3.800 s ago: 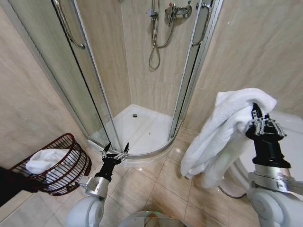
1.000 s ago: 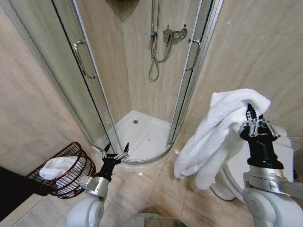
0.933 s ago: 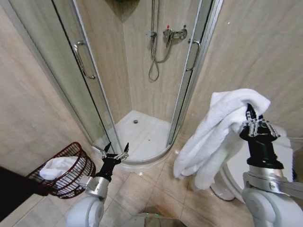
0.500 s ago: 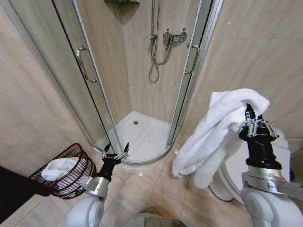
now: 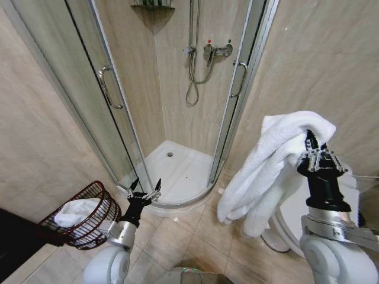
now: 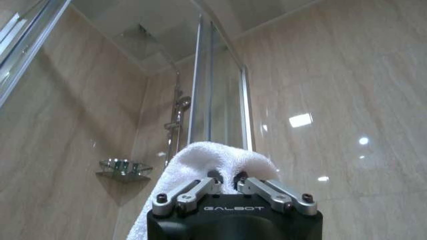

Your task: Discard the used towel into the hamper.

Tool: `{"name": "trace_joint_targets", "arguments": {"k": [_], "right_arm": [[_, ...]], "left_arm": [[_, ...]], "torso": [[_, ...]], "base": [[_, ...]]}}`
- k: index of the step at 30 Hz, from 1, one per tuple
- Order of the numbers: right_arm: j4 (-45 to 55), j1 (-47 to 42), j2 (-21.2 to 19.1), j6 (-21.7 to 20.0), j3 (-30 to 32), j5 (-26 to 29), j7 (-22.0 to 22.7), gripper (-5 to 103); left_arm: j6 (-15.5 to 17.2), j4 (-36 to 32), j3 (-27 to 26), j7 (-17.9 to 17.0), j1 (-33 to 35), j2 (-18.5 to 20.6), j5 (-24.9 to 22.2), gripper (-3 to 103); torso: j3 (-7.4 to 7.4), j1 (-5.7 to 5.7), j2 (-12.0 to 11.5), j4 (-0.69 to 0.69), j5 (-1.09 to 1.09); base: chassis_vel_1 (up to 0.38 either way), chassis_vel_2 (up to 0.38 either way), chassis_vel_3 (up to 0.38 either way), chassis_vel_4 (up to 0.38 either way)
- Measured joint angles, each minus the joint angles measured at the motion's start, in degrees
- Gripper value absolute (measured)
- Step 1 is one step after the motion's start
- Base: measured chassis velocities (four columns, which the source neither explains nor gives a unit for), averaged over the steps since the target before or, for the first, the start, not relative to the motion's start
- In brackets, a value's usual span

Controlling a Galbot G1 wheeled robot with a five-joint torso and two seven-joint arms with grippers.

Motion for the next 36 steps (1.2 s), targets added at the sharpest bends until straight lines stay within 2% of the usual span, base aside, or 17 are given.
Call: {"name": "trace_joint_targets", "arguments": {"k": [36], "right_arm": [[0.0,0.38,0.62,0.79,-3.27,-1.86,-1.02,8]], "left_arm": [[0.0,0.0,0.0,0.0,0.0,0.0,0.0,100]], "torso": [[5.51,4.32,9.83,0.0,0.0]], "base": [[0.0,0.0,0.0,0.0]]}}
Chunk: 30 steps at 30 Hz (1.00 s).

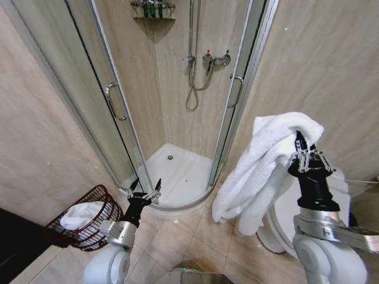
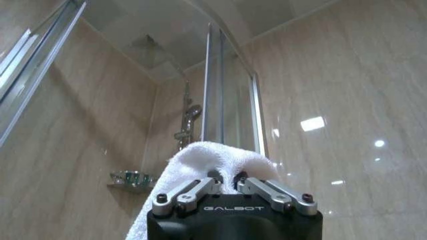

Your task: Discard the used towel into the hamper.

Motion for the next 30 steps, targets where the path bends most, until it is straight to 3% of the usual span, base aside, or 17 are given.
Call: {"name": "trace_joint_targets", "arguments": {"k": [30], "right_arm": [[0.0,-0.61,0.03,0.47,-0.63,-0.76,0.1,8]], "left_arm": [[0.0,0.0,0.0,0.0,0.0,0.0,0.0,100]], "torso": [[4.53,3.66,8.19,0.0,0.0]], "base": [[0.0,0.0,0.0,0.0]]}}
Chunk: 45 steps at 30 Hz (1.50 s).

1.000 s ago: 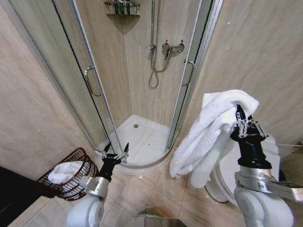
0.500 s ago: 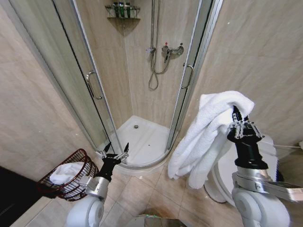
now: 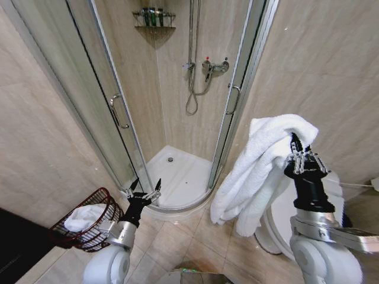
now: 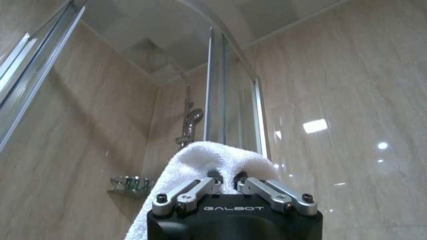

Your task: Discard the used towel into the hamper.

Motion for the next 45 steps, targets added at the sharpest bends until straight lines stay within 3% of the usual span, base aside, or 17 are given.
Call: {"name": "trace_joint_targets", "arguments": {"k": [36,45], "right_arm": [[0.0,0.16,-0.57,-0.03,-1.03,-0.25,0.0,8],[0.0,-0.49,1.1,0.58,-3.71,-1.73,-1.71,8]], "left_arm": [[0.0,0.0,0.0,0.0,0.0,0.0,0.0,100],[0.0,0.0,0.0,0.0,0.0,0.0,0.0,100]], "torso": [[6.21,5.18,11.4,0.0,0.0],[6.42,5.33,11.73,0.0,0.0]], "base": [[0.0,0.0,0.0,0.0],[0.0,0.0,0.0,0.0]]}}
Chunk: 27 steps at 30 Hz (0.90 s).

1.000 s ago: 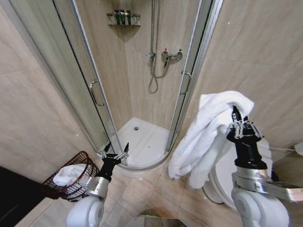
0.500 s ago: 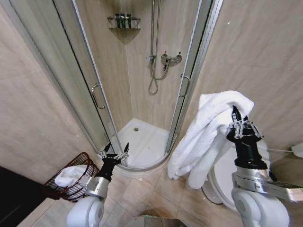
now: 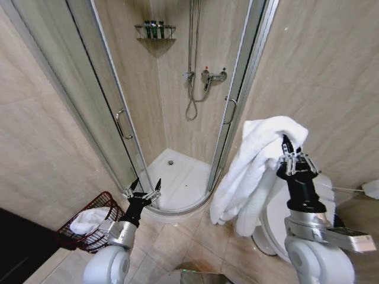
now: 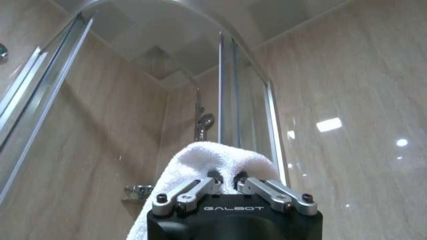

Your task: Discard the used towel into the hamper.

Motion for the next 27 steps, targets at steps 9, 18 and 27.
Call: {"name": "trace_joint_targets", "arguments": {"k": [9,18,27], "right_arm": [[0.0,0.3,-0.38,0.69,0.25,-0.09,-0.15,8],[0.0,0.52,-0.66,0.92,0.13,-0.01,-0.16,8],[0.0,0.44,-1.0,1.54,0.54,0.16,-0.17,8]], "left_arm": [[0.0,0.0,0.0,0.0,0.0,0.0,0.0,100],[0.0,0.0,0.0,0.0,0.0,0.0,0.0,100],[0.0,0.0,0.0,0.0,0.0,0.0,0.0,100]], "torso": [[-0.16,-0.14,-0.3,0.0,0.0],[-0.28,-0.23,-0.51,0.0,0.0],[-0.36,-0.31,-0.66,0.0,0.0]], "base": [[0.0,0.0,0.0,0.0],[0.0,0.0,0.0,0.0],[0.0,0.0,0.0,0.0]]}}
